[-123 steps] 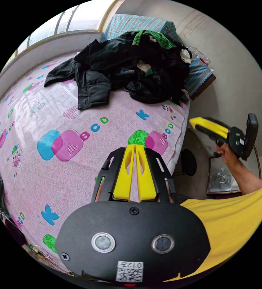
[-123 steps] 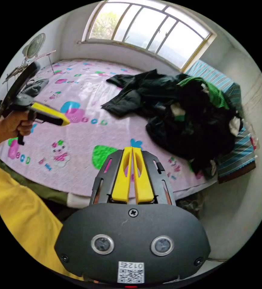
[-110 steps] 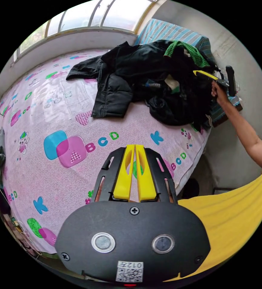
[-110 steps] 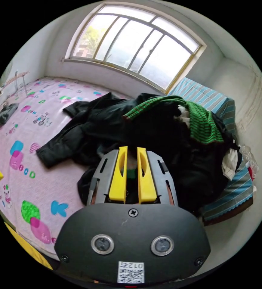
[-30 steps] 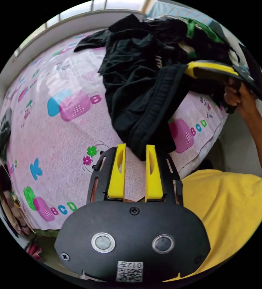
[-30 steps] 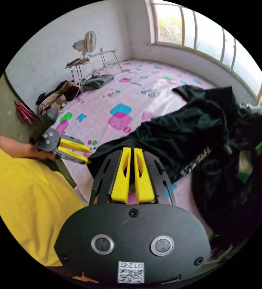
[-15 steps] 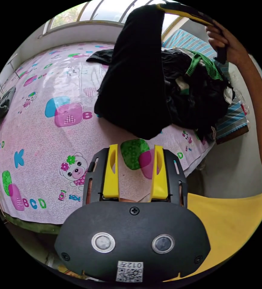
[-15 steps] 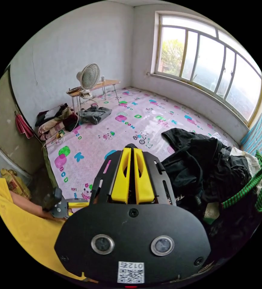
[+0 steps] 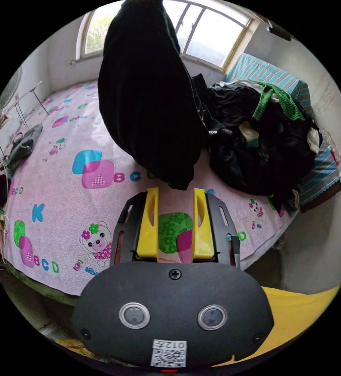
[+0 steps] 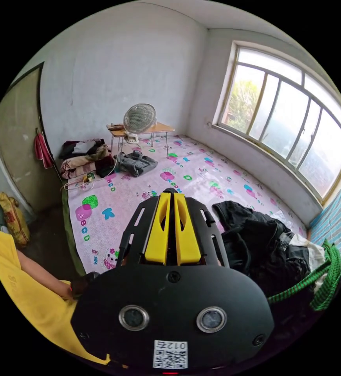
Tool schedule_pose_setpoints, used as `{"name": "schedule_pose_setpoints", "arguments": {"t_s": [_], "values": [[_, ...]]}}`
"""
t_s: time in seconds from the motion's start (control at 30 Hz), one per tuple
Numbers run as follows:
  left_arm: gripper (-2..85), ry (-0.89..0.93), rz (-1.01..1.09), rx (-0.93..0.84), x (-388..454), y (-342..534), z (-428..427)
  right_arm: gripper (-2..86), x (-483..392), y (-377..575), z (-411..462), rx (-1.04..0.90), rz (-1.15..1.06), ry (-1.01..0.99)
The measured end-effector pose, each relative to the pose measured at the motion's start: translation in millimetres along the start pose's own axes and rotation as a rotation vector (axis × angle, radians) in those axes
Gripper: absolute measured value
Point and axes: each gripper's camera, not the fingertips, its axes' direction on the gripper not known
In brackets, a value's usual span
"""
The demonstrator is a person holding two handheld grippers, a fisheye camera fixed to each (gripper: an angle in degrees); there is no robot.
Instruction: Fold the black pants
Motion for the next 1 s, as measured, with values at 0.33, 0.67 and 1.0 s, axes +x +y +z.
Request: {"name": "schedule_pose_setpoints", "arguments": {"t_s": [0.33,0.67,1.0], "values": [[15.1,-0.486,0.184,0.208,42,21,-63,1.0,-12,-20,-94,0.193,0.106,-0.080],[3.8,-0.458,0.057,0.368,-19,30,-155,0.9,-24,-18,-191,0.276,0.084,0.061],[0.7,-0.130,0.014,0.667,-152,24,-377,0.8,6,-16,-305,0.182,0.087,0.260]]}}
